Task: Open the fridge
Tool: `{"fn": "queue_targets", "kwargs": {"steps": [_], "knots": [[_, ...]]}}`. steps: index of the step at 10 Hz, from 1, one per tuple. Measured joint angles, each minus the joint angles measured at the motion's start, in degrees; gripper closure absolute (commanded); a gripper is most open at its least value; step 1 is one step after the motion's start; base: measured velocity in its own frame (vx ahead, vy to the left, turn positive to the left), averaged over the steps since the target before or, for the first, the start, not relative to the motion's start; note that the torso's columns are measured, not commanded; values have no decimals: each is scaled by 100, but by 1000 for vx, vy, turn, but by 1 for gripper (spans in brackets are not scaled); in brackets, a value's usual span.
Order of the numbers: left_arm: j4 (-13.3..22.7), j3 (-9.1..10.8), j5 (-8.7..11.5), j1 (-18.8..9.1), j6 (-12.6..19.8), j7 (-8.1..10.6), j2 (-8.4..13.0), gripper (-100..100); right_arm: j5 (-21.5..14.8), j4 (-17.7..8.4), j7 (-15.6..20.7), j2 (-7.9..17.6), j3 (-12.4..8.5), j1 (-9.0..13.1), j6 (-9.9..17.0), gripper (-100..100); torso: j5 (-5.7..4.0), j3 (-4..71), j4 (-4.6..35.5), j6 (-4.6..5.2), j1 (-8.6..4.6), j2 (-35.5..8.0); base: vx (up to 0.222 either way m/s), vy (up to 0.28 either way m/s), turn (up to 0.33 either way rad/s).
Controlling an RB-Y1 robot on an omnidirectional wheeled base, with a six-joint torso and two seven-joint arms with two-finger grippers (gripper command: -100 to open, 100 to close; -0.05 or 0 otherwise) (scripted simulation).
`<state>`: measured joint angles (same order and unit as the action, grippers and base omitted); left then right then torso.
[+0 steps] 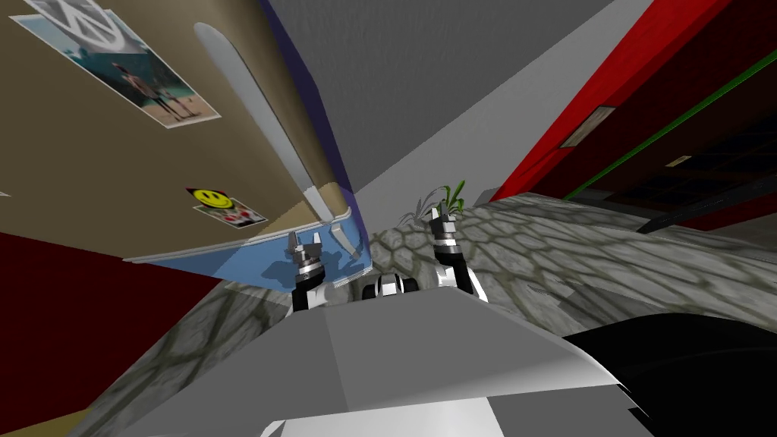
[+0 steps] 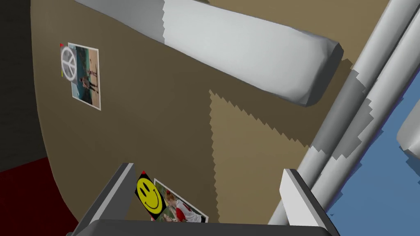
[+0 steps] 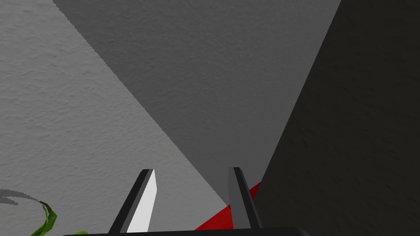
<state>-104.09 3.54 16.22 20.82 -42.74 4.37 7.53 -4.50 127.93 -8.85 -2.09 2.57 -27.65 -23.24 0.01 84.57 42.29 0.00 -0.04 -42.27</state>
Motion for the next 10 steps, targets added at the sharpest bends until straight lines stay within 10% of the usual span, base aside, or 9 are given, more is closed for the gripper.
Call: {"fn": "queue_targets", "kwargs": {"steps": [6, 10], "knots": [[505, 103, 178, -133, -211, 107, -542, -100, 0, 0, 0, 1, -1, 3, 0, 0, 18, 4, -16, 30, 19, 11, 110, -77, 20], [246, 160, 231, -158, 54, 60, -532, -100, 0, 0, 0, 1, -1, 2, 0, 0, 0, 9, -3, 3, 9, 13, 31, 3, 21]]}}
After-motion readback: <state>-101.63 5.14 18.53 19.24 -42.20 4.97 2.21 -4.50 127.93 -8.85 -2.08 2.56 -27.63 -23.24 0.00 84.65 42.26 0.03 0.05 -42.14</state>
